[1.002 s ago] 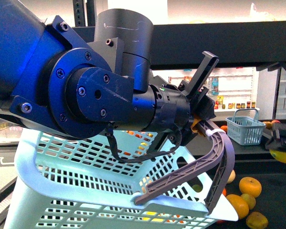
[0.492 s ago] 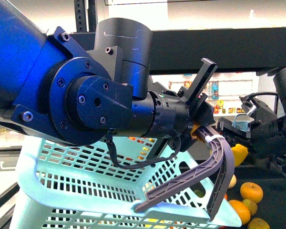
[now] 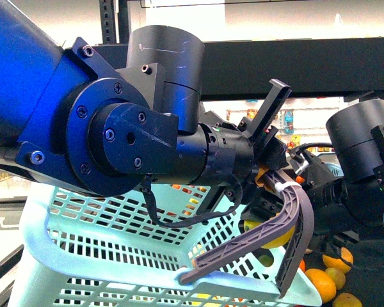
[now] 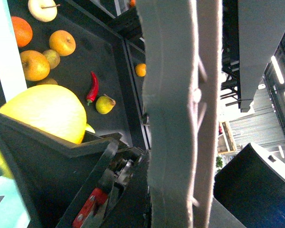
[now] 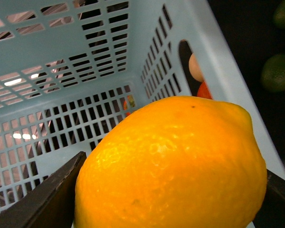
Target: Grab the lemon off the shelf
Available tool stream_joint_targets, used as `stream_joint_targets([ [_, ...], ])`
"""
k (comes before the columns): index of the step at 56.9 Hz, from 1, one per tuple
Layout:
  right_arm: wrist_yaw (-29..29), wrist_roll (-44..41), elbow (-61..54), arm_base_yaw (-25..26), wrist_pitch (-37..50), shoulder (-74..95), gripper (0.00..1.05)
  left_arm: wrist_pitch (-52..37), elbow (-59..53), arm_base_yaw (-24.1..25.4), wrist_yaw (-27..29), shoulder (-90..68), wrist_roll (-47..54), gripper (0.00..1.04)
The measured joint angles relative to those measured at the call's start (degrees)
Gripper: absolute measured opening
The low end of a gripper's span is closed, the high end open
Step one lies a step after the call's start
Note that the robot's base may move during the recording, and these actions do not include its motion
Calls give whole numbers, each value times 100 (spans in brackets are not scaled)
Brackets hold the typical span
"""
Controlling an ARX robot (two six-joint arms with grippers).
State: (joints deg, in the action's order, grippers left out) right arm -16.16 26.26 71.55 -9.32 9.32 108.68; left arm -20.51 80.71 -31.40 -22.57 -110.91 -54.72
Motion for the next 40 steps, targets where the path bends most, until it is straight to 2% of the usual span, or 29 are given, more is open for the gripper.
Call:
stream_joint_targets([
  [3,0,2,0,-55,7,0,97,0,0,-4,2,0,-7,8],
  [5,2,0,0,-63,9,0,99,0,0,-7,2,0,-7,8],
  [20,352,-225,0,195,61,0,97,4,-7,-7,11,-7,-46,8],
  [30,837,-693,-9,881,214,-42,97,4,-7,-7,4,-7,-20,8],
  [36,1062,-1064,-323,1434,592,-367,97,4,-7,-2,7,-7,-48,8],
  [40,1014,-1176,-667,1725,684,-772,97,7,-7,0,7,-7,-52,8],
])
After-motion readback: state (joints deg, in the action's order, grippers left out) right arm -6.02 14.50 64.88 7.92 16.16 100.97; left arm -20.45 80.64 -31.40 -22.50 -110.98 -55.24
